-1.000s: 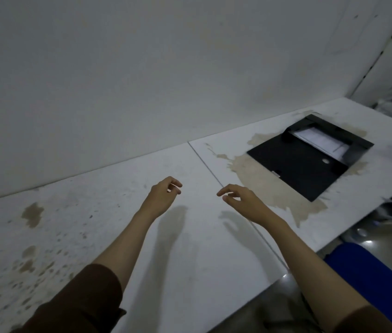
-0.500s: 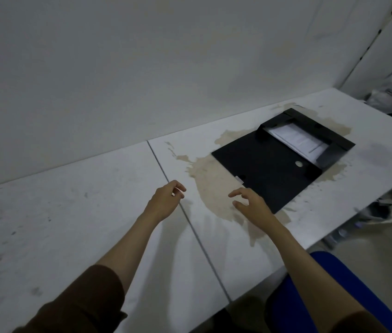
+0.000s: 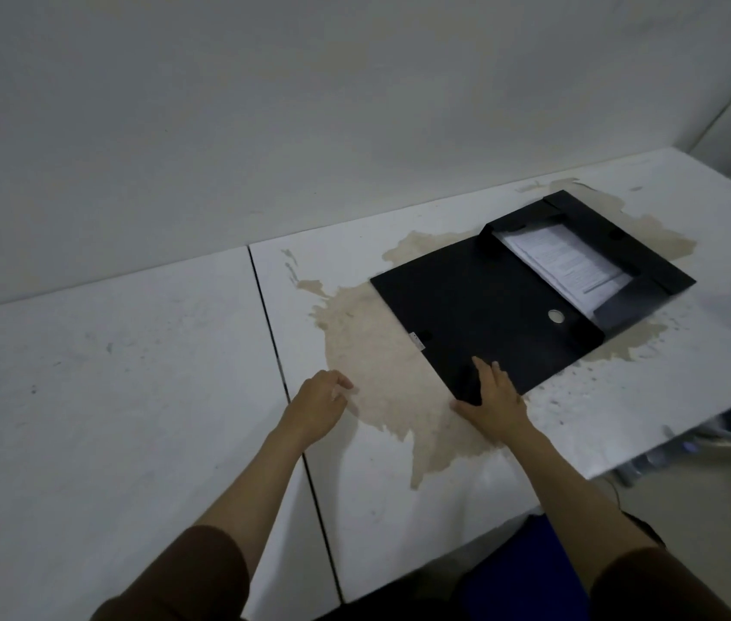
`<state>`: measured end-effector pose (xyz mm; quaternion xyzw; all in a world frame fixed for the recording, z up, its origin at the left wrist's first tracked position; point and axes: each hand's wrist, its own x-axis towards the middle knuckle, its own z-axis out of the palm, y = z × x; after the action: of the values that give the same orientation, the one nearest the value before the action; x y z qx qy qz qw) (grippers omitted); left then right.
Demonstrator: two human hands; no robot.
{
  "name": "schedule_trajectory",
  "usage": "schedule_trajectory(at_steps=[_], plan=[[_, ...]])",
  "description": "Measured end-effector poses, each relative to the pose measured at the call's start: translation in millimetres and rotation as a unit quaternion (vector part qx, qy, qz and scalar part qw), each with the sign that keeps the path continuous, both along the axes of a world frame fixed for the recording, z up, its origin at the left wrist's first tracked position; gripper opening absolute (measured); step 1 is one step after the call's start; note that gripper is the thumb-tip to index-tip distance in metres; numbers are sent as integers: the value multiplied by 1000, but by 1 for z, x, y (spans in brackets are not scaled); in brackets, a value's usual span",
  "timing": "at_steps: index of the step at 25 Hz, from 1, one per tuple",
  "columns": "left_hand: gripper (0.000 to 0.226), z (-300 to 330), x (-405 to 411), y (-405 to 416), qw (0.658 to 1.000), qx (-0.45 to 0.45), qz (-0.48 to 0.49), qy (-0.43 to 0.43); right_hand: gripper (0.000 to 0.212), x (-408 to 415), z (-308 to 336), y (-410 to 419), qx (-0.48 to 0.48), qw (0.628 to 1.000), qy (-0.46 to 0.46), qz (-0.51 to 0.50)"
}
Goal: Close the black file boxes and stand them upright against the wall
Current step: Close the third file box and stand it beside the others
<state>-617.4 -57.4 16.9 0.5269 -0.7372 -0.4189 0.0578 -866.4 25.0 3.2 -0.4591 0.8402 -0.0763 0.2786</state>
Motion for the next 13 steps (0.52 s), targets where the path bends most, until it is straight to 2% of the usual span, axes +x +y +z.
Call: schedule_trajectory(at_steps=[4,8,13], plan=[[42,-15,-1,-4,998,-14,-17,-54,86,1,-10,4,-20,999,35,-5],[42,-15,-9,-2,995,-56,-1,-81,74,10,-10,8,-27,998,64,-3],[43,-13,-12,0,995,-53,1,-87,60,29,-6,2,63,983,144,95]])
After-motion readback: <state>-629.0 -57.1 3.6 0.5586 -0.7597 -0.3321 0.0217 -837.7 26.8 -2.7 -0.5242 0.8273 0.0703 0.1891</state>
